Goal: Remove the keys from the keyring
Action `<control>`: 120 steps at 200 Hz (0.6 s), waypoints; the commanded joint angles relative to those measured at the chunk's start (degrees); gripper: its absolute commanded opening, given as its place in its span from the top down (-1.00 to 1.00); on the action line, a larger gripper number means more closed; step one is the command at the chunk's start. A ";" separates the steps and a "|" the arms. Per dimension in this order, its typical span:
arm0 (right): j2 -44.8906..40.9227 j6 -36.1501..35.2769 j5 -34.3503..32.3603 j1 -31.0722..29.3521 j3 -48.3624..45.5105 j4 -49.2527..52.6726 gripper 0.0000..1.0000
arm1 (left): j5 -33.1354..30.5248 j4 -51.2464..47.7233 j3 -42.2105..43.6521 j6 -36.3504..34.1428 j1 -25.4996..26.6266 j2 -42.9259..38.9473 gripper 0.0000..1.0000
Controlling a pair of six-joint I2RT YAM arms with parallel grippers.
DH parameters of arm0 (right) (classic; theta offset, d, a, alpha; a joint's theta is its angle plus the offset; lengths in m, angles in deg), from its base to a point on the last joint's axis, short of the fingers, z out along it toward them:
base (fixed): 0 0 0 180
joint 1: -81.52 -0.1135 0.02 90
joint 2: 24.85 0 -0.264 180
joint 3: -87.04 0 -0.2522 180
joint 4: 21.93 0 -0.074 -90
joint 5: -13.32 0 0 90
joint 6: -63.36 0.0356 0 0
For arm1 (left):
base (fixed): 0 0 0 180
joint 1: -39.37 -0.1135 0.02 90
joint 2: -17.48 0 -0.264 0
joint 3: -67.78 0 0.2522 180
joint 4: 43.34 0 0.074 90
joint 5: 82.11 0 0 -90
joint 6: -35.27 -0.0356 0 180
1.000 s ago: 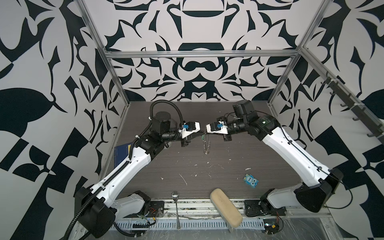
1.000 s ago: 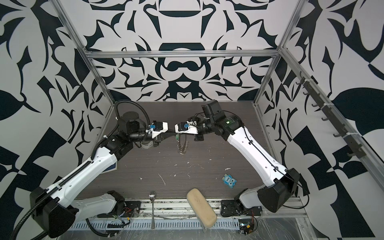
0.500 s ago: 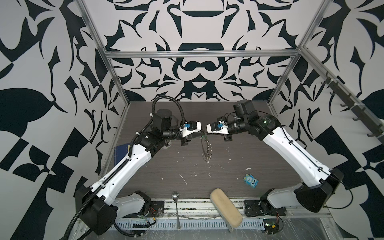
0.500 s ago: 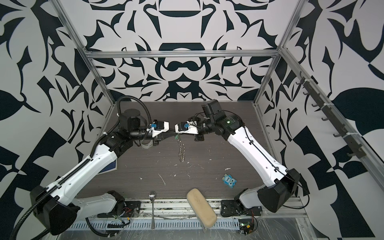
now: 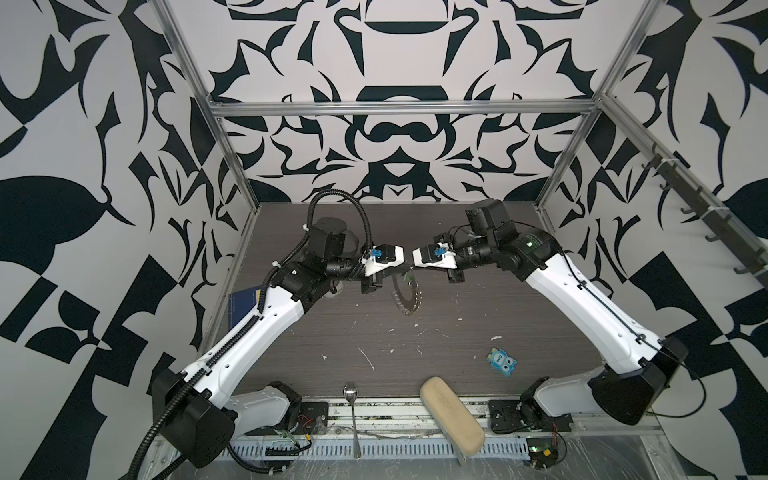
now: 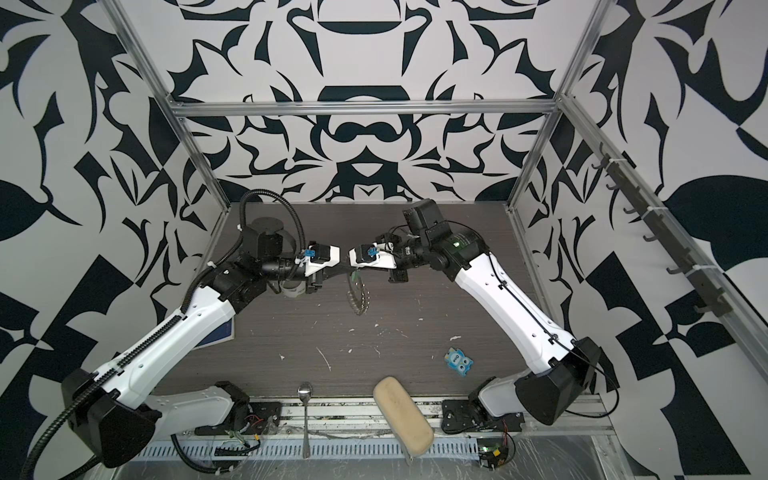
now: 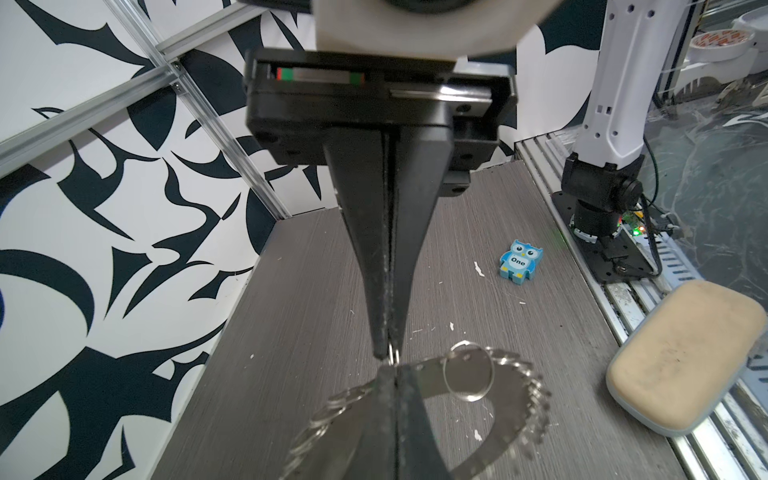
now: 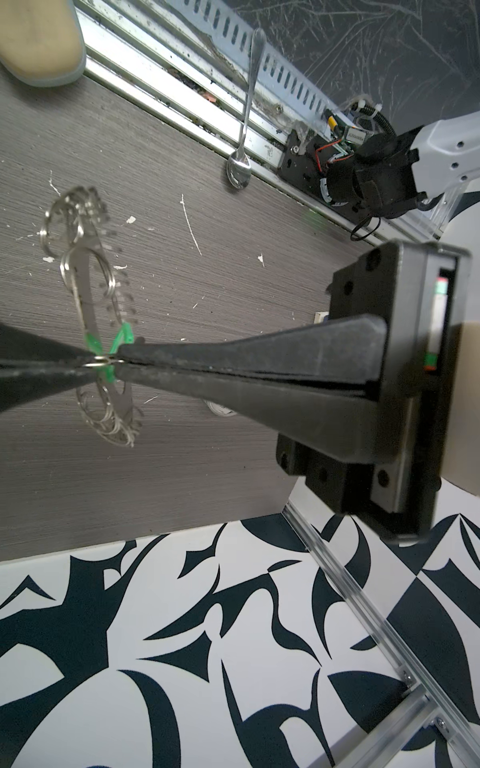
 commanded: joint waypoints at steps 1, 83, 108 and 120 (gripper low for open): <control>-2.58 -0.52 2.28 -0.56 2.61 -1.36 1.00 | -2.91 -3.62 -1.17 -2.65 0.01 -1.00 1.00; -8.05 5.37 6.70 1.67 -5.51 -11.52 1.00 | -6.33 -6.06 -1.01 -3.91 -0.19 -2.21 1.00; -10.36 10.01 10.12 3.38 -9.08 -17.85 1.00 | -5.92 -6.13 -1.21 -3.76 -0.19 -1.84 1.00; -10.51 11.69 11.67 3.58 -9.97 -19.20 1.00 | -5.68 -5.49 -1.16 -3.69 -0.19 -1.77 1.00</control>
